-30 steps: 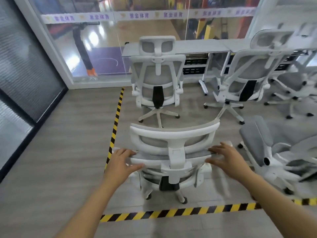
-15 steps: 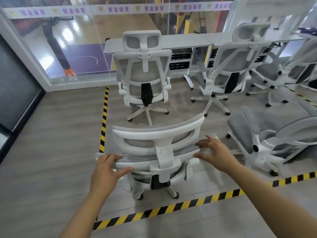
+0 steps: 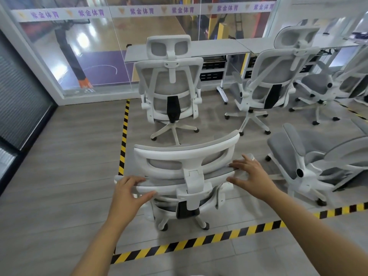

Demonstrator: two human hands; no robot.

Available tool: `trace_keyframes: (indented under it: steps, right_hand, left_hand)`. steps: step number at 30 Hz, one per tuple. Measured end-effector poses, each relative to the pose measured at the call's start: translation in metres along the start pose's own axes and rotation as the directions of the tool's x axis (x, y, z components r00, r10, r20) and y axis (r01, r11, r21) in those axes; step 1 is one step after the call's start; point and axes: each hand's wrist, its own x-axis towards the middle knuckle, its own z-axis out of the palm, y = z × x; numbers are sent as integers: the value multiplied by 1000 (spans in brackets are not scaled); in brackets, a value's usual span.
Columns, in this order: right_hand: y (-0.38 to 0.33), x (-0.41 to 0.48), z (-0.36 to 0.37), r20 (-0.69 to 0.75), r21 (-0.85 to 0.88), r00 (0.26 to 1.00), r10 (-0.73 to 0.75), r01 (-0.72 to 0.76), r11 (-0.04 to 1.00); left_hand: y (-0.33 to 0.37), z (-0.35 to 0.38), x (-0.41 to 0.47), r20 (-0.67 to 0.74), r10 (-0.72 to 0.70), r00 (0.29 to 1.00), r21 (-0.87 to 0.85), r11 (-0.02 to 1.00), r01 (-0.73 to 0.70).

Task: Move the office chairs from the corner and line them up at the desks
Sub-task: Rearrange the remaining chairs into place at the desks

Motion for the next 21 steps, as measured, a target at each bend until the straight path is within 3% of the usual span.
trace_keyframes:
  steps: [3, 5, 7, 10, 12, 15, 18, 21]
  right_hand:
    - [-5, -20, 6, -136, 16, 991, 12, -9, 1000]
    - [-17, -40, 7, -241, 125, 967, 89, -60, 990]
    - [-27, -57, 6, -285, 204, 943, 172, -116, 972]
    - [-34, -78, -2, -289, 255, 923, 255, -183, 949]
    - [-33, -92, -12, -291, 275, 913, 286, -206, 939]
    - [-22, -118, -32, -310, 283, 890, 334, -249, 926]
    - [2, -152, -51, -291, 333, 856, 428, -328, 884]
    - [40, -184, -69, -297, 374, 815, 497, -380, 846]
  left_hand:
    - [14, -11, -2, -89, -96, 991, -168, 982, 80]
    - [33, -19, 2, -173, 15, 985, -82, 996, -29]
    - [63, -22, 6, -168, 196, 966, 115, 977, -179]
    - [123, -11, 9, -53, 344, 938, 286, 905, -316]
    - [160, 11, 5, 37, 439, 898, 219, 873, -435]
    - [203, 62, -17, 172, 601, 780, 29, 789, -614]
    - [229, 124, -43, 365, 621, 693, -109, 768, -631]
    - [250, 187, -61, 558, 502, 661, -83, 826, -557]
